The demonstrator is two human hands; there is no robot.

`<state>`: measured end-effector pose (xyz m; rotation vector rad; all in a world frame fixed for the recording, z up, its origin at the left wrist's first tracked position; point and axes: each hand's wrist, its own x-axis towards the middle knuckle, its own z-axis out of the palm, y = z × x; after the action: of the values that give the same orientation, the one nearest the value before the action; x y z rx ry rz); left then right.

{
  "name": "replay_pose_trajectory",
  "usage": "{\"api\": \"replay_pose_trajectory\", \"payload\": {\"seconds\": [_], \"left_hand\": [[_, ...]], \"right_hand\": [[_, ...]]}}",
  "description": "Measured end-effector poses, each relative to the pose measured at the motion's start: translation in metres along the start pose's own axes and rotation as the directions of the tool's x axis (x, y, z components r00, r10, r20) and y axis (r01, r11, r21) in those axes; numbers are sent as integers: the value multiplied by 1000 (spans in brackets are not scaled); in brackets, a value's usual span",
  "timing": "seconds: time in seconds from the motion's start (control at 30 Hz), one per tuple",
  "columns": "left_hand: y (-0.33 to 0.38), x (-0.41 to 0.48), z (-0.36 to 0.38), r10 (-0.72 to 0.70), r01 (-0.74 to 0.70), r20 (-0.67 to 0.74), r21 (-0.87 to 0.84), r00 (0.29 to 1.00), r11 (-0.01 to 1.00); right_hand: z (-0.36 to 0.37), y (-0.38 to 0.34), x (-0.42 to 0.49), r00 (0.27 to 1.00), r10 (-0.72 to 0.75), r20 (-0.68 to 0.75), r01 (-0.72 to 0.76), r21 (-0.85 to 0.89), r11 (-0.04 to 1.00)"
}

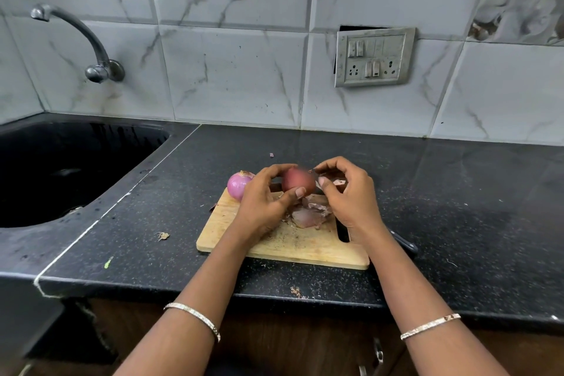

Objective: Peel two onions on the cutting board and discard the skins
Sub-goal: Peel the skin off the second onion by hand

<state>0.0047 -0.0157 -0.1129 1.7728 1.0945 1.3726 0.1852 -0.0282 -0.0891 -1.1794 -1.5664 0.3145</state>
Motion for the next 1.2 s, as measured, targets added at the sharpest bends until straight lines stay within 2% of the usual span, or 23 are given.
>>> {"api": "replay_pose_trajectory", "payload": {"seconds": [0.1,0.2,0.3,0.5,0.73,0.97,1.2], "left_hand": [[-1,0,0,-19,20,23,-48,1000,999],[1,-1,0,-37,41,35,-102,999,994],[2,0,-1,-65,74,65,-149,996,986],[9,-1,-2,-111,132,101,-234,989,963],[13,-4,-1,-104,124,88,-253,991,960],[12,-4,-1,-92,109,88,-212,992,971],[9,-3,0,-69,81,72,-175,995,981]], "right_hand": [[-1,-3,-1,996,-24,82,19,60,998],[1,-3,-2,981,-102,167,105,-6,994],[5,0,-2,970,-166,179,183,-80,980],[6,0,-2,967,-206,152,217,-63,974],[5,0,-3,973,-169,160,172,-3,985],[5,1,-4,973,-163,165,172,-42,984],[8,0,-4,957,-179,230,214,-135,968]]}}
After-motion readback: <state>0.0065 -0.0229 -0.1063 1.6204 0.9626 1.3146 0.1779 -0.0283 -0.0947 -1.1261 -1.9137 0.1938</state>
